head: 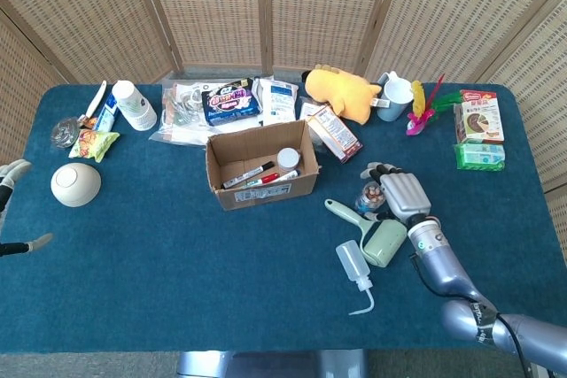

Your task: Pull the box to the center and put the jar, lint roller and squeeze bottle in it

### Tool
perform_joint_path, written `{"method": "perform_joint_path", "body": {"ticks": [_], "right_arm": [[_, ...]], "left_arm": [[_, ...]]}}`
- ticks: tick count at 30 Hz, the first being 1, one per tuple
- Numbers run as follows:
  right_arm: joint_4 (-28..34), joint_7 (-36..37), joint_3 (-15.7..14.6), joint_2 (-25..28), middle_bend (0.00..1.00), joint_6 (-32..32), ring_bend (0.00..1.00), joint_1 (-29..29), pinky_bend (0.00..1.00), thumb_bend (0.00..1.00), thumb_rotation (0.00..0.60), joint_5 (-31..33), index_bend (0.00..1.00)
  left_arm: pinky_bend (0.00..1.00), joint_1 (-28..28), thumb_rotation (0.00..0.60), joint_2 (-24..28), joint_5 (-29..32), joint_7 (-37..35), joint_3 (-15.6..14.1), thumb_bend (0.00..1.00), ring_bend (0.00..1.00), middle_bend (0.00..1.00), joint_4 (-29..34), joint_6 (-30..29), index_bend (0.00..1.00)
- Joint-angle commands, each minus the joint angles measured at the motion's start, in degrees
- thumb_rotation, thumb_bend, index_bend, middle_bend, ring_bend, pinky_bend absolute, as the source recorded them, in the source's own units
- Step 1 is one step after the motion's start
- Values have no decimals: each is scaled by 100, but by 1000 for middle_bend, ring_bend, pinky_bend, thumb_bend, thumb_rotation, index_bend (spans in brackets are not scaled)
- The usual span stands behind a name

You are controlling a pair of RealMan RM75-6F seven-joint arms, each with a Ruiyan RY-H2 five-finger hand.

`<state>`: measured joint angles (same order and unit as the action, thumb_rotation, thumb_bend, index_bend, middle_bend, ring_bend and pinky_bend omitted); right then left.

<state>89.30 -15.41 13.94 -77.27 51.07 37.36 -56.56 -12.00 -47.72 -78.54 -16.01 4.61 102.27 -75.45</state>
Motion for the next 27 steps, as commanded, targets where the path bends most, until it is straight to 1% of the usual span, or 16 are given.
{"method": "perform_joint_path", "body": {"ticks": [1, 3, 7, 8, 12, 15, 19, 22, 27], "right_arm": [[-192, 45, -63, -114, 273, 96, 261, -4, 335, 15, 600, -85, 358], [-282, 90, -91, -164, 313, 147, 305, -19, 372, 48, 600, -140, 406], [-446, 248, -127, -253, 399, 358, 390, -78, 459, 165, 600, -403, 520], [-490, 303, -137, -274, 408, 438, 399, -103, 467, 185, 600, -499, 533], [-497, 568, -187, -230, 419, 610, 404, -206, 469, 211, 600, -786, 548], [-159, 704, -174, 55, 436, 908, 417, -325, 472, 228, 600, -1122, 569], [300, 731, -113, 474, 445, 1158, 421, -427, 491, 276, 600, -1352, 581], [647, 732, -42, 775, 445, 1305, 421, -494, 492, 287, 600, -1435, 579], [1305, 721, 187, 1352, 445, 1555, 421, -575, 492, 284, 600, -1506, 576]], "left_arm": [[70, 2, 600, 4, -9, -15, 2, 51, 0, 0, 0, 16, 0], [70, 4, 600, 3, -14, -9, 6, 50, 0, 0, 0, 19, 0], [70, 3, 600, -10, -16, 22, 10, 51, 0, 0, 5, 38, 0], [70, -2, 600, -14, -12, 31, 11, 51, 0, 0, 7, 56, 0], [71, -9, 600, -28, -4, 86, 19, 50, 0, 0, 25, 82, 0], [71, -7, 600, -27, 14, 90, 27, 51, 0, 0, 23, 99, 0], [71, 1, 600, -19, 38, 66, 39, 50, 0, 0, 10, 113, 0], [71, 5, 600, -14, 49, 50, 47, 51, 0, 0, 2, 122, 0], [71, 3, 600, -8, 18, 29, 50, 50, 0, 0, 9, 143, 0]]}}
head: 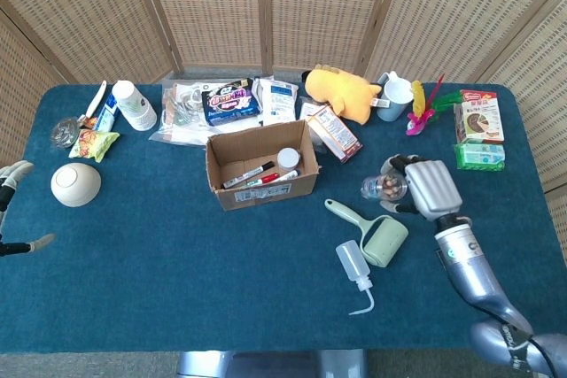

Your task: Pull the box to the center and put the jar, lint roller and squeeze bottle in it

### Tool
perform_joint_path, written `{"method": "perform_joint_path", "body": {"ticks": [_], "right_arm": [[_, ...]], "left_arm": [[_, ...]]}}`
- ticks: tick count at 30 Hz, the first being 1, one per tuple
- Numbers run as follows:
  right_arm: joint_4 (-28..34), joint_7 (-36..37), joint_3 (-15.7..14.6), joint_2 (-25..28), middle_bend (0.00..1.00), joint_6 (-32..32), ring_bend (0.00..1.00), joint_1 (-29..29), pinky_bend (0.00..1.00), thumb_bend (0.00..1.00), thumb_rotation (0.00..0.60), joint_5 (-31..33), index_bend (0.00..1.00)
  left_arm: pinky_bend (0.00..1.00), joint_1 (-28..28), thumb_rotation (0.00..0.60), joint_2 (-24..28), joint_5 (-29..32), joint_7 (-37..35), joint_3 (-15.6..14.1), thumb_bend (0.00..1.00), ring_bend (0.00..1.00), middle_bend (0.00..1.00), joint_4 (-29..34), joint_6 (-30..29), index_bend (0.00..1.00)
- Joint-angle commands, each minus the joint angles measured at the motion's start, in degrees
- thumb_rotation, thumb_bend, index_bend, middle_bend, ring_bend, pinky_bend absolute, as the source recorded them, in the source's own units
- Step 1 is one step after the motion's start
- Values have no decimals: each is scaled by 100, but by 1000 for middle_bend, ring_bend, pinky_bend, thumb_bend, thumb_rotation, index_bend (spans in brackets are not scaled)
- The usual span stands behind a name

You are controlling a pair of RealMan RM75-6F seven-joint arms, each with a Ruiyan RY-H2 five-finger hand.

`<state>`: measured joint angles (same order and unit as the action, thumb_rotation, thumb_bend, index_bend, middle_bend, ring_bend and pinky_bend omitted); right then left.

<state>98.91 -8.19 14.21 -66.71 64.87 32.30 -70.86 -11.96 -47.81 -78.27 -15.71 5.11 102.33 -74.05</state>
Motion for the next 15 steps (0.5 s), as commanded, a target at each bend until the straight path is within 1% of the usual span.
{"method": "perform_joint_path", "body": {"ticks": [1, 4, 7, 10, 11, 12, 13, 15], "right_arm": [[447, -3, 210, 381, 445, 198, 421, -65, 492, 284, 600, -75, 576], [699, -98, 386, 563, 445, 228, 421, 10, 491, 284, 600, -7, 575], [906, -275, 588, 655, 445, 154, 421, 185, 491, 284, 600, 189, 573], [1030, -500, 883, 651, 445, -4, 422, 500, 492, 288, 600, 646, 571], [1034, -564, 937, 647, 445, -36, 421, 570, 492, 289, 600, 740, 572], [1037, -680, 1059, 631, 445, -88, 421, 722, 492, 289, 600, 888, 572], [1053, -869, 1262, 537, 446, -188, 421, 1008, 492, 289, 600, 1231, 572], [1094, -1145, 1349, 429, 446, -234, 421, 1244, 492, 290, 600, 1624, 572]], "left_arm": [[71, -2, 600, -1, -17, 0, 0, 50, 0, 0, 5, 5, 0], [71, -4, 600, -6, -35, 13, 1, 50, 0, 0, 14, 11, 0], [71, -4, 600, -10, -47, 17, -3, 50, 0, 0, 17, 19, 0], [71, 4, 600, -12, -34, 23, 1, 51, 0, 0, 11, 21, 0], [71, 5, 600, -12, -31, 23, 2, 51, 0, 0, 10, 20, 0], [72, 7, 600, -14, -23, 22, 4, 51, 0, 0, 4, 24, 0], [71, 1, 600, -17, -4, 15, 7, 51, 0, 0, -7, 46, 0], [71, -7, 600, -20, 9, 16, 12, 50, 0, 0, -13, 66, 0]]}}
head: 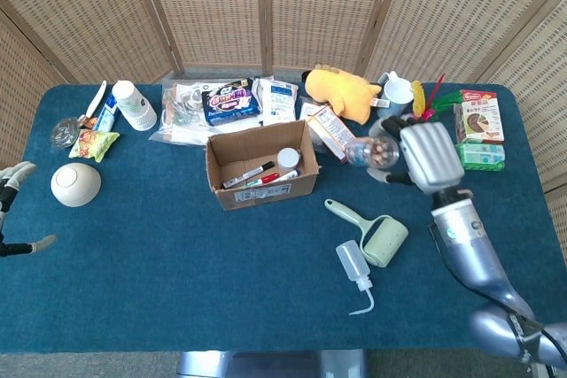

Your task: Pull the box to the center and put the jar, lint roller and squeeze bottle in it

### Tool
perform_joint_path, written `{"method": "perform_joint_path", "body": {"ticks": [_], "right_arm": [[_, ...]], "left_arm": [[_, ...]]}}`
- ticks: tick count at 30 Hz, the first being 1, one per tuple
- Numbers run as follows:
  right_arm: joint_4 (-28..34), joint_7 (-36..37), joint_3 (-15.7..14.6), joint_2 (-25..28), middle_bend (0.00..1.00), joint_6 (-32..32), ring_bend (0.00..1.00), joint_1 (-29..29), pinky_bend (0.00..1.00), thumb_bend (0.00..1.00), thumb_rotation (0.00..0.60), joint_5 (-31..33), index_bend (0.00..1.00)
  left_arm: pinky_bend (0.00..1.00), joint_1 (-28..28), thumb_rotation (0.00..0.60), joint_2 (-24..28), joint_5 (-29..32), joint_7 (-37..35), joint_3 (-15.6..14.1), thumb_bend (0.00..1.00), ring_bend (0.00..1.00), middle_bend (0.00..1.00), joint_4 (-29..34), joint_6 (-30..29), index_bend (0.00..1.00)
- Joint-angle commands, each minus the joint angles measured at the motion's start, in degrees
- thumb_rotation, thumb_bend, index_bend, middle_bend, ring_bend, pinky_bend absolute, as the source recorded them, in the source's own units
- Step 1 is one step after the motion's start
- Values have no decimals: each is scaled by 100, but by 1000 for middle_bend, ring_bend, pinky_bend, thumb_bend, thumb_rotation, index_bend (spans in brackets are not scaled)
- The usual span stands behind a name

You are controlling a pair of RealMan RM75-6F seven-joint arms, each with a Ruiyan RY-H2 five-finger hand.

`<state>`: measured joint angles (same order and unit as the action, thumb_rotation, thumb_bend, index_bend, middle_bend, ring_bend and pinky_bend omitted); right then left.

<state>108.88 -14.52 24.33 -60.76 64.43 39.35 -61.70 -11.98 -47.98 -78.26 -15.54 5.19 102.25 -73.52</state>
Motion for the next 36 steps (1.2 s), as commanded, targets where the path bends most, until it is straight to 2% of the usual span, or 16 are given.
{"method": "perform_joint_path", "body": {"ticks": [1, 8, 13, 18, 19, 21, 23, 25, 26, 29, 36], "right_arm": [[115, -736, 360, -282, 445, -216, 421, 727, 492, 289, 600, 985, 572], [-176, -1484, 362, -1024, 446, -60, 421, 1477, 492, 289, 600, 2026, 574], [-369, -1611, 370, -1552, 446, 132, 421, 1798, 513, 288, 600, 2692, 572], [-497, -1610, 429, -1873, 445, 240, 422, 2009, 519, 287, 600, 3068, 570], [-565, -1736, 342, -1956, 442, 251, 418, 2092, 519, 280, 600, 3061, 563], [-674, -1900, 185, -2085, 405, 257, 390, 2177, 516, 221, 600, 3082, 473], [-646, -1889, 135, -2069, 229, 101, 289, 2187, 465, 109, 600, 3222, 175], [-584, -1883, 147, -1973, 69, -31, 184, 2190, 395, 42, 600, 3383, 13], [-563, -1880, 160, -1922, 22, -62, 138, 2196, 364, 17, 600, 3406, 0], [-517, -1794, 177, -1823, 0, -34, 74, 2168, 315, 0, 600, 3269, 0], [-232, -1546, 209, -1427, 0, -5, 52, 1988, 297, 0, 600, 2963, 0]], "left_arm": [[71, -13, 600, -6, 14, -5, 7, 50, 0, 0, -6, 28, 0], [72, -12, 600, -13, -14, -9, -7, 50, 0, 0, -19, 53, 0], [72, -1, 600, -7, -13, -107, -5, 50, 0, 0, -92, 65, 0], [72, -15, 600, -6, 25, -184, 12, 50, 0, 0, -154, 116, 0], [72, -15, 600, -4, 29, -196, 18, 50, 0, 0, -161, 116, 0], [72, -14, 600, 1, 1, -224, 18, 50, 0, 0, -165, 111, 0], [72, -19, 600, 2, -17, -256, 10, 50, 0, 0, -179, 134, 0], [73, -28, 600, 4, -17, -283, 8, 50, 0, 0, -195, 162, 0], [74, -31, 600, 5, -12, -287, 9, 50, 0, 0, -205, 173, 0], [74, -33, 600, 6, -15, -311, 18, 50, 0, 0, -214, 170, 0], [74, -41, 600, -2, -45, -268, 9, 50, 0, 0, -191, 179, 0]]}}
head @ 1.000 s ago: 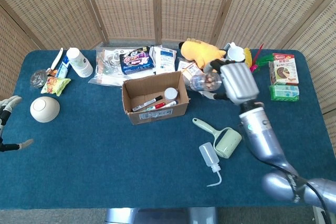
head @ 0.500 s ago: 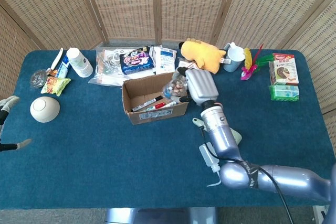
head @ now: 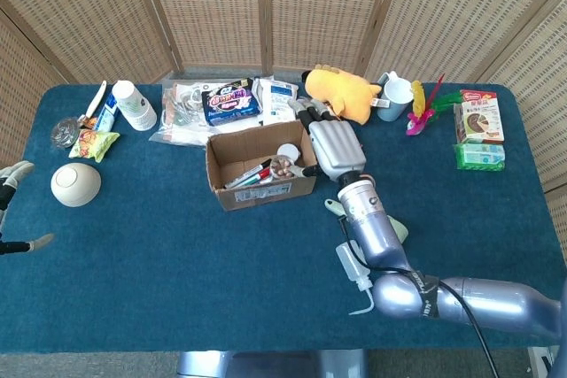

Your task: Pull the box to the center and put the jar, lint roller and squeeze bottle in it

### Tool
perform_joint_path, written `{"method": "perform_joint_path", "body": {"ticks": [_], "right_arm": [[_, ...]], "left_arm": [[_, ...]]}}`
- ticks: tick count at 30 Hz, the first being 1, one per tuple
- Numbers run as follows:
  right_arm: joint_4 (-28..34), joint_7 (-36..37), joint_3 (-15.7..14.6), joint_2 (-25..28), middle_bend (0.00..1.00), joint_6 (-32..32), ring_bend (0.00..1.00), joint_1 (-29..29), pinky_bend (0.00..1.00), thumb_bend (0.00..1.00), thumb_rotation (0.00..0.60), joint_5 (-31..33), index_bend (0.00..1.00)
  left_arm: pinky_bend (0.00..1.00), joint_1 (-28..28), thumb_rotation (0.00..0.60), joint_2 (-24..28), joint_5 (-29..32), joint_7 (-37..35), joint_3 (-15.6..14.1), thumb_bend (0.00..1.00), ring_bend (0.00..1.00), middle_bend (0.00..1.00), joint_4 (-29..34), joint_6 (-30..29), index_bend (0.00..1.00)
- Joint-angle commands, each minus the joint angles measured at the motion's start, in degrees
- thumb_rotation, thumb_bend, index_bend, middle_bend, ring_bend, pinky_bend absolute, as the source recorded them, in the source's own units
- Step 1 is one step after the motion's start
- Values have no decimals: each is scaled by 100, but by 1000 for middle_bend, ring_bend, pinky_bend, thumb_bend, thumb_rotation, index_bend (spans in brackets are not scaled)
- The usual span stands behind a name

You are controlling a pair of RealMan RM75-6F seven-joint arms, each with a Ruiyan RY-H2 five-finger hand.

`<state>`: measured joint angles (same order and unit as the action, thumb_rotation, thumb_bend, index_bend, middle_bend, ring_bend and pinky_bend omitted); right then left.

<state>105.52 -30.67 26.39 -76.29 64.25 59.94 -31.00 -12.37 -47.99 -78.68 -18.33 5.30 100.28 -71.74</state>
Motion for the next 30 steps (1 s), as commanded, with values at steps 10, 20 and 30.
{"method": "perform_joint_path", "body": {"ticks": [10, 20, 30], "right_arm": [[637, 956, -396, 1134, 0, 194, 51, -1068, 297, 0, 600, -1656, 0], [-47, 2654, -1026, 1585, 0, 69, 51, -2074, 297, 0, 600, -3222, 0], [-822, 3617, -1747, 1768, 0, -362, 38, -2508, 254, 0, 600, -4387, 0]], "left_arm": [[74, 15, 600, 11, -30, 21, -7, 50, 0, 0, 45, -31, 0], [75, -5, 600, -26, -3, 265, -5, 50, 0, 0, 173, -38, 0], [74, -39, 600, -59, 38, 376, -5, 50, 0, 0, 193, 18, 0]]}}
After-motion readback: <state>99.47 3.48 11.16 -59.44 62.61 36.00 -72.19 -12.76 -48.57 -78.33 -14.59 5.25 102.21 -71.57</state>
